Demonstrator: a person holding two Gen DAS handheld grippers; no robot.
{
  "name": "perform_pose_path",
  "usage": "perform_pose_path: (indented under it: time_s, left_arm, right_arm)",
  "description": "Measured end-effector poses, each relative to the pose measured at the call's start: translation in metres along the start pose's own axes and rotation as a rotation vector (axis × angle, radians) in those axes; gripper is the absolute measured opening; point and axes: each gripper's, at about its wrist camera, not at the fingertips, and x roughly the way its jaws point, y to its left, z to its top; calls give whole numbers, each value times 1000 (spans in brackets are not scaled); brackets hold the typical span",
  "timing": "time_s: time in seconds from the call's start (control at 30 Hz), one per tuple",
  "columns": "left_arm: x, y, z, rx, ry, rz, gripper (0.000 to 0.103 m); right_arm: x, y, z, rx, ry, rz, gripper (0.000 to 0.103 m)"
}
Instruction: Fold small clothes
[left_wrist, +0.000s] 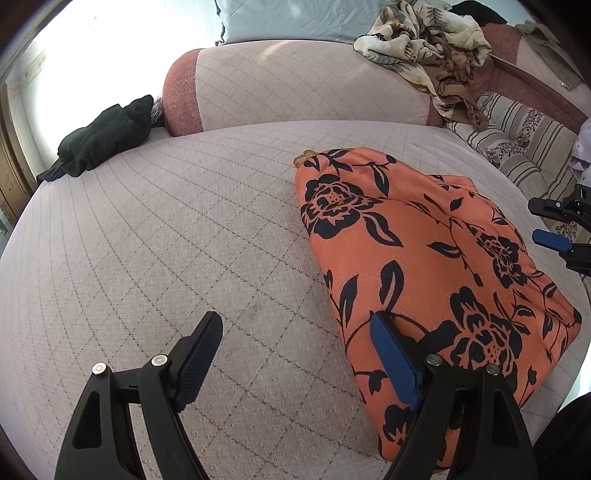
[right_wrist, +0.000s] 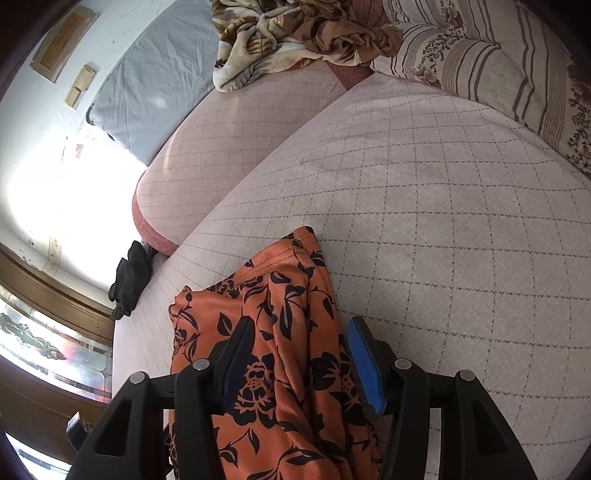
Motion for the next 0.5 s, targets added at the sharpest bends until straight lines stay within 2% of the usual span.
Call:
perform_pose_path:
  time_s: [0.5]
  left_arm:
    - [2, 0, 3, -5, 3, -1, 83]
  right_arm:
    - [4, -2, -2, 5, 15, -3, 57]
